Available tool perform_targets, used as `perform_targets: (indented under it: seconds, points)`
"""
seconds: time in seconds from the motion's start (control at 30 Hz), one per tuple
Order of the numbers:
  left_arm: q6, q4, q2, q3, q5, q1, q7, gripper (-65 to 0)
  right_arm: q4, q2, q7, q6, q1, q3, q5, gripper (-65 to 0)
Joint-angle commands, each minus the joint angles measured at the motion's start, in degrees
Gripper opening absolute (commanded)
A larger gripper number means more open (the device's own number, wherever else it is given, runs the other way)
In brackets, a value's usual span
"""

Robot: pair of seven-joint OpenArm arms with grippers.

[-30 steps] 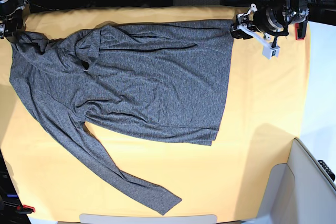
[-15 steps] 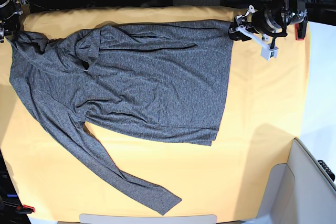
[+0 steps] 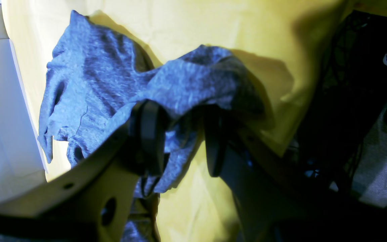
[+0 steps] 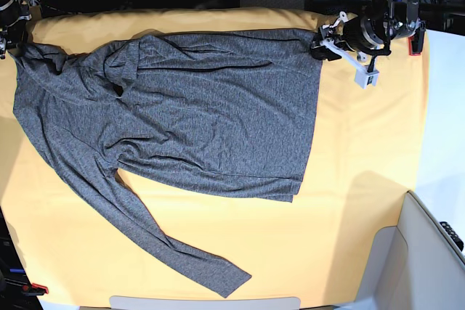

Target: Fold the T-shirt properly

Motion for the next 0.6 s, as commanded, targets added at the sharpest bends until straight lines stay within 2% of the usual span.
perform_targets:
  seconds: [0.0, 0.2, 0.27, 0.43, 0.57]
  points:
    - [-0.1, 0.0, 0.0, 1.6, -1.4, 0.4, 1.9, -39.2, 0.9, 1.0, 0.3, 0.4, 0.4, 0.0, 1.1, -47.1]
    - [0.2, -4.0, 0.1, 2.6, -1.4, -0.1, 1.8, -55.0, 1.1, 1.1, 0.2, 0.3, 0.4, 0.0, 1.1, -47.2]
    - [0.2, -5.2, 0.1, 2.6, -1.4, -1.2, 1.7, -55.5, 0.9, 1.4, 0.3, 0.2, 0.4, -1.2, 1.1, -48.0]
    - [0.2, -5.6, -0.2, 2.4, -1.3, -1.5, 1.7, -55.8, 0.7, 2.9, 0.4, 0.2, 0.4, -3.7, 1.1, -60.0]
    - [0.2, -5.6, -0.3, 2.4, -1.2, -1.6, 1.7, -55.9, 0.7, 3.1, 0.4, 0.2, 1.1, -4.6, 0.6, -60.7]
